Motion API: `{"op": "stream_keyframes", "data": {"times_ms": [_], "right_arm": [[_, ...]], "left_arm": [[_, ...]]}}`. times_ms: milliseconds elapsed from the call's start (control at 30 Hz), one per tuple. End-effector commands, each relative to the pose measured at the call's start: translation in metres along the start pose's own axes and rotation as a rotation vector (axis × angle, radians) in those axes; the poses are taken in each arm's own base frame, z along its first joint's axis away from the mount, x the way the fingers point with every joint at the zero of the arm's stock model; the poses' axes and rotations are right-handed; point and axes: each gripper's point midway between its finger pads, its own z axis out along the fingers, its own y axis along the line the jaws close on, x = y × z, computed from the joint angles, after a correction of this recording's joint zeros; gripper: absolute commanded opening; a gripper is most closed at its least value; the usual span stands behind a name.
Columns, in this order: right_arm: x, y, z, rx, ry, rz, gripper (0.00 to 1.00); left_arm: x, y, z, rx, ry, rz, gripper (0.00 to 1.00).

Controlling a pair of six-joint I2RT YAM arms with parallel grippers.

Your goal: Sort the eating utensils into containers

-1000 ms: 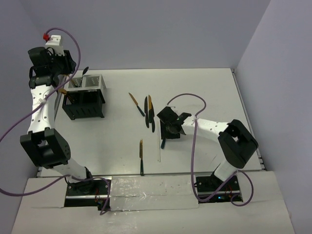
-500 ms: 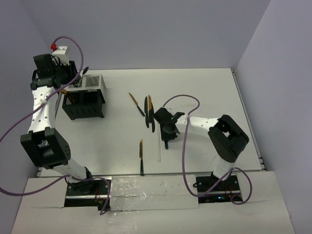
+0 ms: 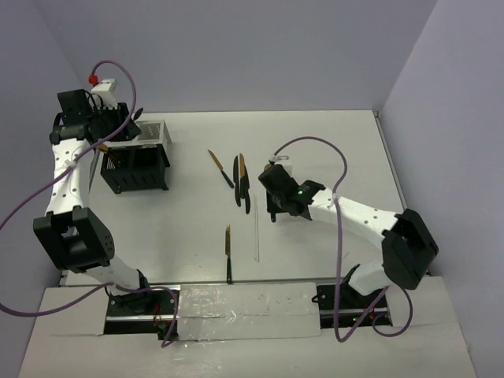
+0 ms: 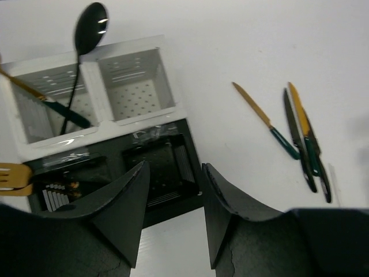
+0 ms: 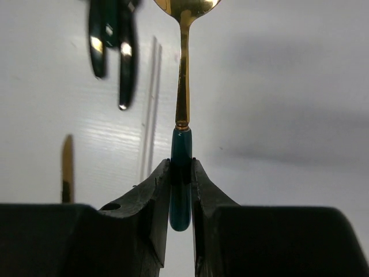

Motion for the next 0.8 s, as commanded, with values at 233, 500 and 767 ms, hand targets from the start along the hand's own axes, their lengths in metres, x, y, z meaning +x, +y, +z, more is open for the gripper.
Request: {"op": "stream_keyframes", "data": {"times_ms": [233, 500, 767], "right_arm": [[-0.170, 0.086, -0.091, -0.262, -0.588, -0.010, 0.00], [-0.194, 0.157, -0.112, -0.470, -0.615, -0.064, 0.00], [-0.191, 0.177, -0.119, -0.520, -0.617, -0.092, 0.00]], "left_arm": [[-0.012, -0.203, -0.026, 0.586, 0.066, 0.001, 0.57], [0.005, -0.275, -0.031, 0.734, 0.129, 0.032, 0.62], [0.002, -0.277, -0.008, 0.670, 0.096, -0.018, 0.57]]}}
